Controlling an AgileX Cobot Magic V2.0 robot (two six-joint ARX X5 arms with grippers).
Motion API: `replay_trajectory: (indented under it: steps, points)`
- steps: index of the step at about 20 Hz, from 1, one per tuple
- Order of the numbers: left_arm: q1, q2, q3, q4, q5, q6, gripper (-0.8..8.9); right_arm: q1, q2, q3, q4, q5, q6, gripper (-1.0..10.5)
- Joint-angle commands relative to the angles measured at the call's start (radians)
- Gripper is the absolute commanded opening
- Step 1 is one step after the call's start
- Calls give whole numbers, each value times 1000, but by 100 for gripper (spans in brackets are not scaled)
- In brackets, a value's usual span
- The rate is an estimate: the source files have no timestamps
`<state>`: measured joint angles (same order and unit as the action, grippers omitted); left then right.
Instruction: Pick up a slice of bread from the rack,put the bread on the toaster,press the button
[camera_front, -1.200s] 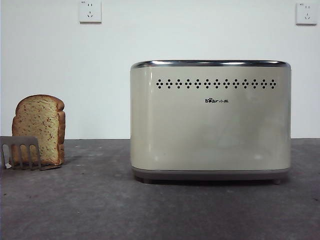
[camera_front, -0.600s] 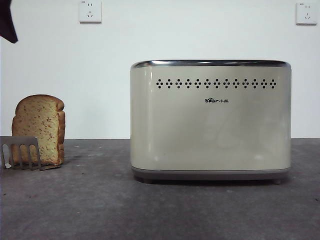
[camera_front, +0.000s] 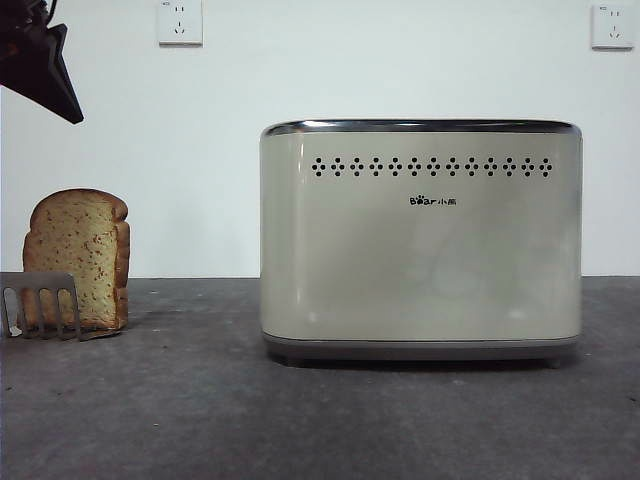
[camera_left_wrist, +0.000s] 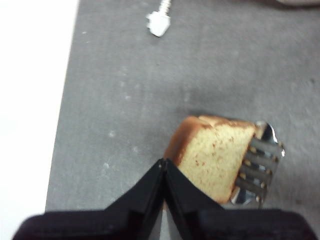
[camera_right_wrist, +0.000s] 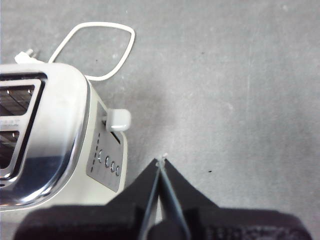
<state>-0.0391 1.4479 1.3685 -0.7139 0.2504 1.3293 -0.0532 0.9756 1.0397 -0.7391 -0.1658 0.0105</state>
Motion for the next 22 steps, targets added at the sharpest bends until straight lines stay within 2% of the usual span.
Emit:
replay_trajectory:
  steps: [1, 4, 6, 7, 9, 10, 13, 15, 16, 22]
  points:
    - [3, 32, 51, -83, 15, 142, -10, 2, 11, 3, 5, -24, -6, -3]
    - [3, 94, 165, -177, 24, 144, -10, 2, 18, 3, 3, -29, -14, -3]
    - [8, 143, 235, -197, 91, 110, 11, 2, 18, 3, 3, -29, -16, -3]
    - [10, 169, 262, -199, 98, 101, 67, 2, 18, 3, 3, -29, -16, -3]
    - [10, 209, 291, -208, 97, 87, 269, 2, 22, 3, -3, -29, -17, -3]
    - [10, 222, 291, -211, 83, 88, 325, 2, 24, 3, -10, -29, -17, -3]
    - [17, 246, 291, -239, 17, 129, 326, 2, 24, 3, -40, -29, -29, -3]
    - [47, 257, 291, -239, 11, 120, 431, 2, 24, 3, -72, -29, -60, -3]
    - [59, 267, 291, -235, 11, 114, 444, 2, 24, 3, -85, -31, -71, -3]
    - [60, 354, 291, -238, -20, 145, 444, 2, 24, 3, -92, -56, -72, -3]
